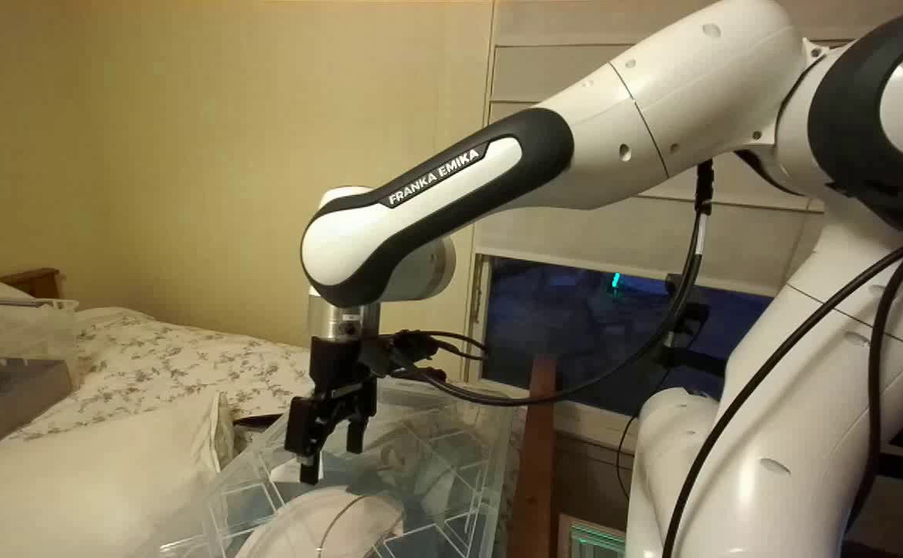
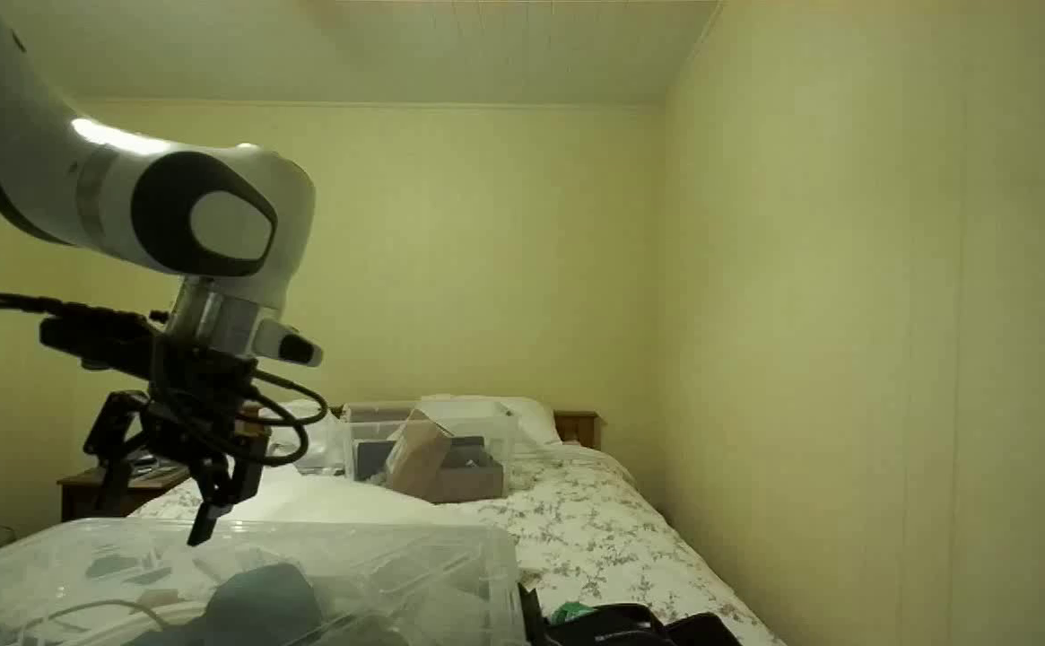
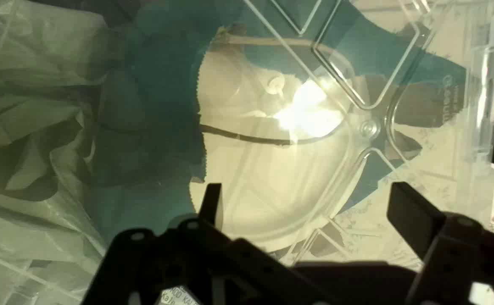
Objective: Remove the lid from the storage box
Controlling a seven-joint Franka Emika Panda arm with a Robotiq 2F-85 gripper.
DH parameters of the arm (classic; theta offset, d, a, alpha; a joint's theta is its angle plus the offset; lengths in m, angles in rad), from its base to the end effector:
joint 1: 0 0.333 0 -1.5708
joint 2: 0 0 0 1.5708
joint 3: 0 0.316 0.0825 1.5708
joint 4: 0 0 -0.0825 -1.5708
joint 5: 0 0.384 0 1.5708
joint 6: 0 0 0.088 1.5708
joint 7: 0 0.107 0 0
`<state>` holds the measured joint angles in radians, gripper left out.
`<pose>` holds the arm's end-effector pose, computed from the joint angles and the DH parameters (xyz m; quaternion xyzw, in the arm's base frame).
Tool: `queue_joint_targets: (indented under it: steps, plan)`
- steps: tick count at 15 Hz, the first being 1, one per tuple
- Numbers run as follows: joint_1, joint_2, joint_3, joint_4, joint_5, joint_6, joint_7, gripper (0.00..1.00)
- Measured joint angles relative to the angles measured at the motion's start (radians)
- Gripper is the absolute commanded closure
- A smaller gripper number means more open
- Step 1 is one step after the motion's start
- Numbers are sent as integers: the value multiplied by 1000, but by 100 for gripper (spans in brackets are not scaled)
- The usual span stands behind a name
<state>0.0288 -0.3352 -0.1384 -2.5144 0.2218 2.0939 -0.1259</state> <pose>0.4143 -0.0343 0.3928 -0.9911 0.0466 0.0317 0.1202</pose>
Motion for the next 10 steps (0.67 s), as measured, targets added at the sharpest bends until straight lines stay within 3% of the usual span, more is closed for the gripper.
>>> queue_joint_targets:
  steps: [8,10]
  plan:
    - [-2,0,2,0,0,0,0,0]
    - [-22,2,11,12,-53,12,6,0]
